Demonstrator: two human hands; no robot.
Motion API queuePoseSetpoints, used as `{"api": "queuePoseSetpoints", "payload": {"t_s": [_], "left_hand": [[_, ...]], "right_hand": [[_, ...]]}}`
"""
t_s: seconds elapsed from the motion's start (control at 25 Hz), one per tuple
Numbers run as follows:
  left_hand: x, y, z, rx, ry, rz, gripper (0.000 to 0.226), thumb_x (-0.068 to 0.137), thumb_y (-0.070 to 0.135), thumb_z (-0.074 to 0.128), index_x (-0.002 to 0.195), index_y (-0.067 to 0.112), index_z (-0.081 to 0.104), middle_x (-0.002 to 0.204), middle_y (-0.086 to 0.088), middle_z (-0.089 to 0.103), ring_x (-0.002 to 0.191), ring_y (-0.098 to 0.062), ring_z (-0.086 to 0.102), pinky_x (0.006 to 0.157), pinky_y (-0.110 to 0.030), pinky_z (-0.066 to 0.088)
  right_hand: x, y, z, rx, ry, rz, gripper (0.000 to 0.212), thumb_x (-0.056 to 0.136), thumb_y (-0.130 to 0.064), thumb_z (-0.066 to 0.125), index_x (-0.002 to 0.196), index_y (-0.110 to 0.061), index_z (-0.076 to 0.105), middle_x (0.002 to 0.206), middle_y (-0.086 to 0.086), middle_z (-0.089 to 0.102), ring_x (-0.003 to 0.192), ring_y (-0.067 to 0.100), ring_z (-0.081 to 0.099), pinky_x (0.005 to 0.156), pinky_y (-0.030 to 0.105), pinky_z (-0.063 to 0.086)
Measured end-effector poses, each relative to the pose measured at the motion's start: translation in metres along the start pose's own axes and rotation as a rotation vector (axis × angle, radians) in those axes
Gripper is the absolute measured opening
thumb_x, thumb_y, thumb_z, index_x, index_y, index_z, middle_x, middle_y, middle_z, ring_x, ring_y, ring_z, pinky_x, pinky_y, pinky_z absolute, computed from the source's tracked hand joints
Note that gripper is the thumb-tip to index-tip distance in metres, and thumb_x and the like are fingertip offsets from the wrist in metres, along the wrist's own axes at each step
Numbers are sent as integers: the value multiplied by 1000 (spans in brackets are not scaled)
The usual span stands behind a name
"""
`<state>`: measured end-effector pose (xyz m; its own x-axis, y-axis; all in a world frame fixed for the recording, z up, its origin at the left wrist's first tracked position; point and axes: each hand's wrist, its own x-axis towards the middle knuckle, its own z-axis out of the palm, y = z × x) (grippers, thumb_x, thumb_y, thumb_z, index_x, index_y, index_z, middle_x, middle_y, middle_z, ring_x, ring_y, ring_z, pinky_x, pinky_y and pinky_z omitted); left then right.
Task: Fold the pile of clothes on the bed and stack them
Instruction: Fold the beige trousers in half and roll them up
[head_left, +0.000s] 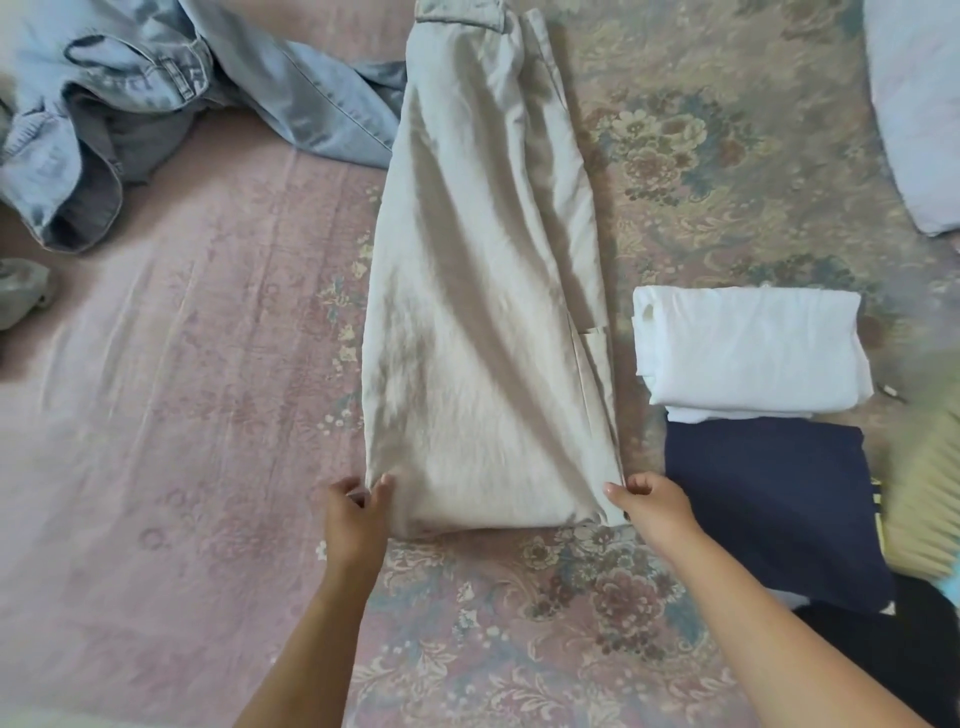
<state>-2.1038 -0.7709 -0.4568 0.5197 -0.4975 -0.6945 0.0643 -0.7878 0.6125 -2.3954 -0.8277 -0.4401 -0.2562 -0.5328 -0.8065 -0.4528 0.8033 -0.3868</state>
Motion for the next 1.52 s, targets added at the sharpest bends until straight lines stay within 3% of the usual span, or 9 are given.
{"api": "queuePoseSetpoints", "payload": {"t_s": [0.2,0.4,0.56,0.68,0.8,0.88,1.0,1.2,1.52], "left_hand": [[9,29,-27,355,-293,-53,30,89,19,65,69,4,51,67,-7,51,60,-17,45,52,-27,34],[20,27,-95,712,-201,100,39,89,17,64,64,9,36,63,-6,38,58,-20,35,51,-31,22],[10,-21,-115,929,-260,-43,24,91,23,61,80,10,44,81,-8,53,79,-27,53,63,-33,38],[-2,-30,-97,1038,-35,-82,36,87,8,58,120,5,44,117,-19,50,105,-35,53,79,-38,39],[-13,-1,-56,1046,205,438,56,66,-8,69,120,-3,52,114,-27,52,97,-45,55,76,-51,47],[-18,23,-17,1010,79,873,45,62,-5,75,105,-3,60,94,-21,61,76,-40,63,60,-44,53],[-25,62,47,926,-185,1056,30,69,7,79,93,1,62,84,-12,62,66,-27,64,48,-30,50],[-7,87,121,1185,-323,995,36,104,29,30,132,9,38,127,-8,40,113,-21,49,81,-28,47],[26,91,155,1231,-180,486,38,103,27,35,132,2,31,133,-16,40,123,-30,42,95,-33,40]], "right_hand": [[-18,-4,7,16,-37,59,23,89,-20,65,80,-5,51,72,7,49,60,16,40,58,29,34],[-52,12,43,-68,-156,112,21,87,-24,69,82,-7,59,95,6,65,68,15,52,55,25,35],[-69,52,82,-218,-171,172,28,91,-20,62,70,-15,44,67,1,47,61,11,43,68,26,42],[-73,58,99,-383,-22,81,26,91,-20,58,73,-19,40,70,-3,44,61,12,43,66,28,44],[-63,24,95,-241,164,-157,11,88,-20,56,95,-17,49,91,0,53,81,19,54,65,33,43],[-47,-6,87,-100,212,-272,12,93,-19,54,104,-14,55,100,1,55,92,20,55,78,35,46],[-22,-36,77,18,193,-242,23,96,-23,54,114,-11,59,100,-3,56,93,14,53,80,28,41],[3,-48,74,67,166,-233,10,91,-23,63,86,-15,59,84,0,63,81,19,59,72,28,41],[16,-37,53,153,1,-246,11,91,-19,62,83,-12,60,75,-3,59,69,10,52,59,16,39]]}}
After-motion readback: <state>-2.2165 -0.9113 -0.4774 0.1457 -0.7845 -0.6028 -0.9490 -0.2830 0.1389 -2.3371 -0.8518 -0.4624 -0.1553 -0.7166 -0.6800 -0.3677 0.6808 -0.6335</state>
